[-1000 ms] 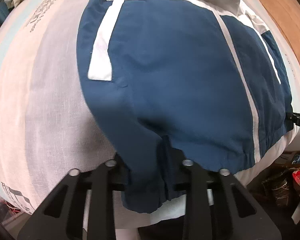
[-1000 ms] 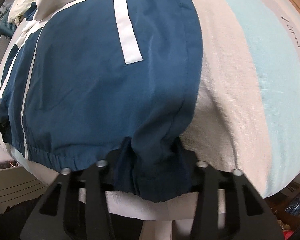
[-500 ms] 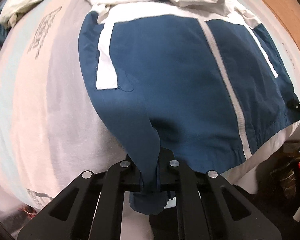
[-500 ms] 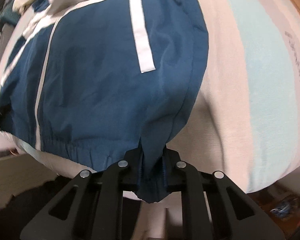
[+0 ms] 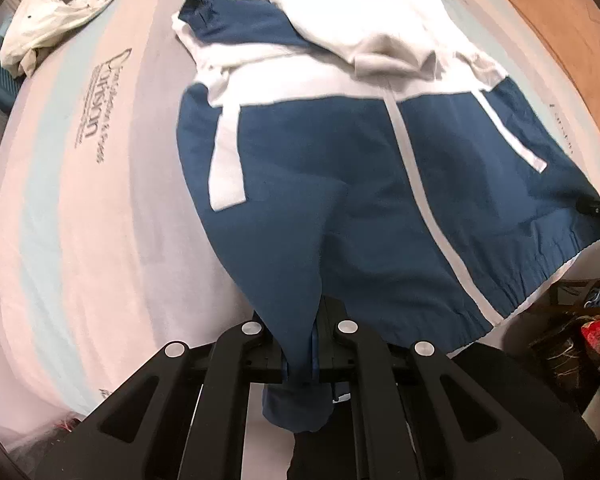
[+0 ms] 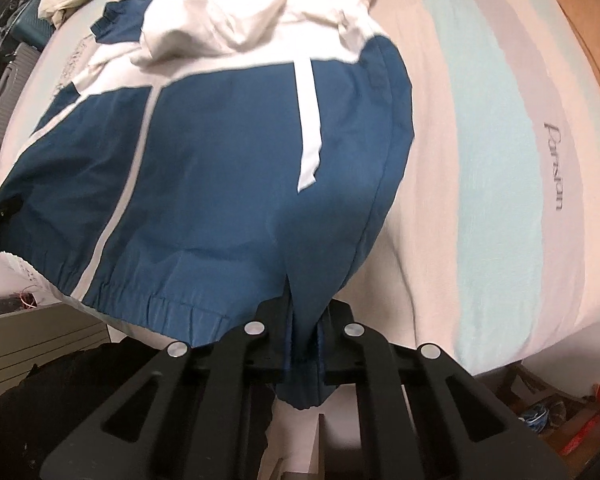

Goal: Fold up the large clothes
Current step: 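Lift the hem with both tools and fold it over toward the hood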

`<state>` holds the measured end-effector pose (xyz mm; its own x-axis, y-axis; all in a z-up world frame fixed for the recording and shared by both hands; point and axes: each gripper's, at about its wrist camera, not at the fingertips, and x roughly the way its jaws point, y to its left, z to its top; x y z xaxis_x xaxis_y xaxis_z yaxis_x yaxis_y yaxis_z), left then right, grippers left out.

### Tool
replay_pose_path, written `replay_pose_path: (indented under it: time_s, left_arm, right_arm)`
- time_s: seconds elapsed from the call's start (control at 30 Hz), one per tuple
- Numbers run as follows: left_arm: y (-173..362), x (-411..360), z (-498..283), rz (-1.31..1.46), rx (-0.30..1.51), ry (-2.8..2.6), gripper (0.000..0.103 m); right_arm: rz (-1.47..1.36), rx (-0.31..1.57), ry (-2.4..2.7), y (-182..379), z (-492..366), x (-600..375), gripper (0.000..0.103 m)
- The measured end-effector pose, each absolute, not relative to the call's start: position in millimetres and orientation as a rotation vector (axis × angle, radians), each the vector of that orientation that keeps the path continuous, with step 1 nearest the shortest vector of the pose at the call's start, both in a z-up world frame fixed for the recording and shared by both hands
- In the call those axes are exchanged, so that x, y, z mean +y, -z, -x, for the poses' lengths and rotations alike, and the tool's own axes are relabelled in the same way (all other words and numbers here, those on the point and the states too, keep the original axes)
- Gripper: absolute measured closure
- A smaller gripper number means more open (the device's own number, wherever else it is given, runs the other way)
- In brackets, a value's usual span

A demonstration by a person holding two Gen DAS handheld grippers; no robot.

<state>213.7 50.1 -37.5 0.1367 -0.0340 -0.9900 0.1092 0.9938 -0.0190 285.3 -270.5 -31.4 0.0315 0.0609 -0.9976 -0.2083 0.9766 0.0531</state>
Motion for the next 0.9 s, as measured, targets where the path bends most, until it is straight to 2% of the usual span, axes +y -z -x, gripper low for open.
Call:
replay_pose_path:
  time_s: [0.23,0.43,0.9]
  left_arm:
    - [4.3,59.6,-250.3,-0.046,1.45,0.042,0.098]
    - [-23.3,57.0,-313.0,-0.078,1.421,-0.048,0.098]
    - [-28.7,69.5,-440.9,-0.136,1.333,-0.038,0.098]
  right_arm:
    - [0.079,1.519,-0.303,9.1,-329.9,-281.7,0.097]
    - [0.034,1.475,-0.373,-13.5,-395.6,-295.8,0.098]
    - [0.097,1.398,-0.396,-24.7,-535.4,-279.8,0.098]
